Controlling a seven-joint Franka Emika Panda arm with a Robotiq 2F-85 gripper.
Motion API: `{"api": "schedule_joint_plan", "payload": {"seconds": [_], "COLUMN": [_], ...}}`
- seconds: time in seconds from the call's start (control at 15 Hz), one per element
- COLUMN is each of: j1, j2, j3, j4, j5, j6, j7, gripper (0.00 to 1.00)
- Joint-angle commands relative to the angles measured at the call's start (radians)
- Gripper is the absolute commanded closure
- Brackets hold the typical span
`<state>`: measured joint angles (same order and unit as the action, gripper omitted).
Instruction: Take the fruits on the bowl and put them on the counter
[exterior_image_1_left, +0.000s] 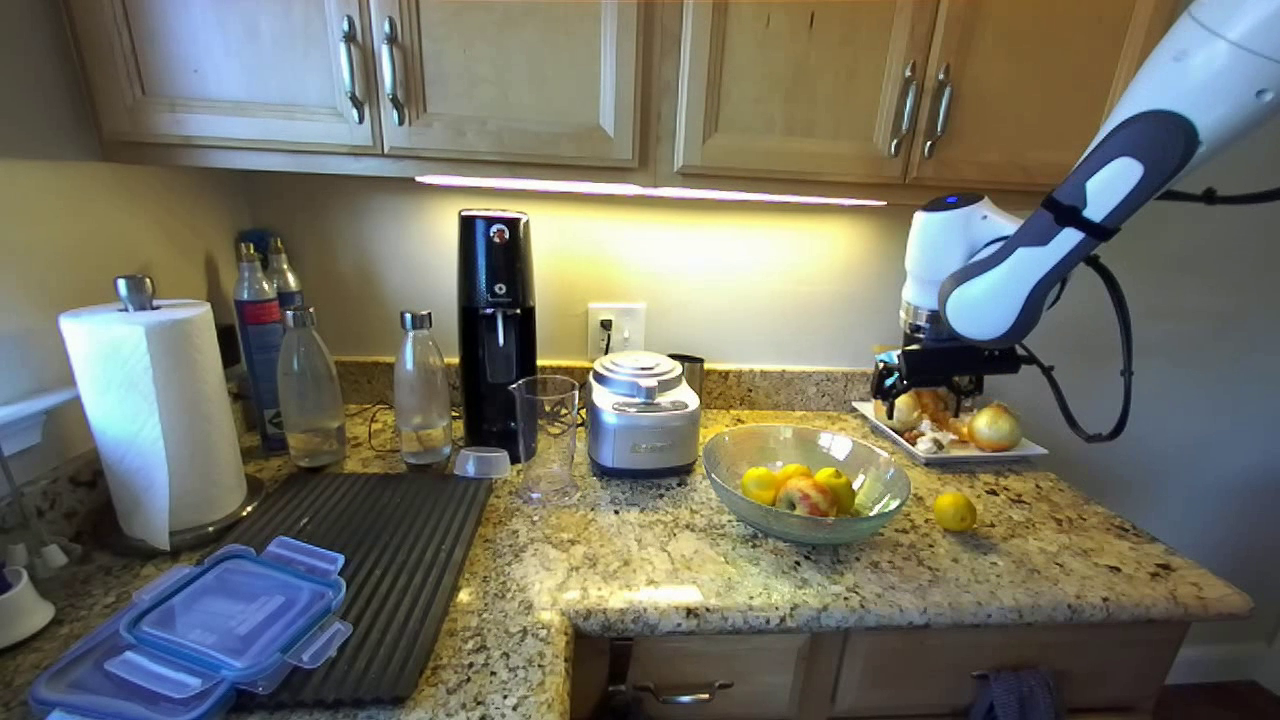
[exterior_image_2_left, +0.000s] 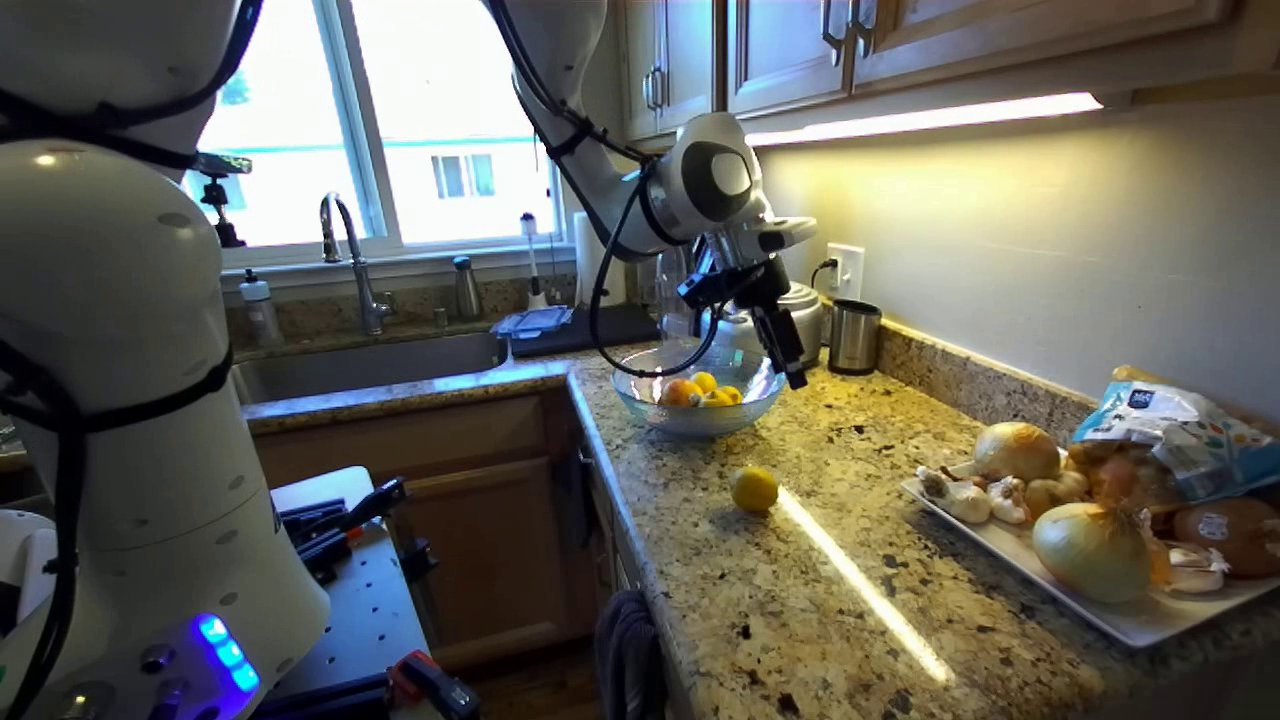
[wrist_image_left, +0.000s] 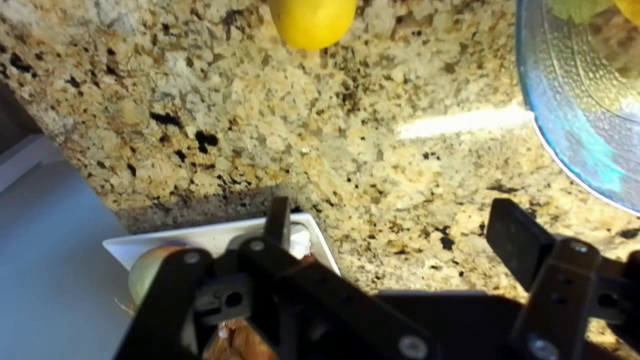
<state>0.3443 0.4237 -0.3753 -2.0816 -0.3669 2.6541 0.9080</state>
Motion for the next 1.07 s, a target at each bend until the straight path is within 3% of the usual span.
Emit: {"api": "schedule_joint_plan", "payload": {"seconds": [0.0,0.27,0.67,1.0], "j1": [0.025,-0.001,-0.040,-0.046], "j2": [-0.094,-0.095,-0.022,0.069], "j3": [0.007,0.091,0.239,0.308], "j4": [-0.032,0.002,0.093,0.183], "j5": [-0.125,-0.152,-0.057,0.038], "j6": [-0.036,-0.029,-0.019,-0.047], "j7": [0.099,0.119,0.011,-0.101], "gripper": [0.00,0.00,0.00,0.00]}}
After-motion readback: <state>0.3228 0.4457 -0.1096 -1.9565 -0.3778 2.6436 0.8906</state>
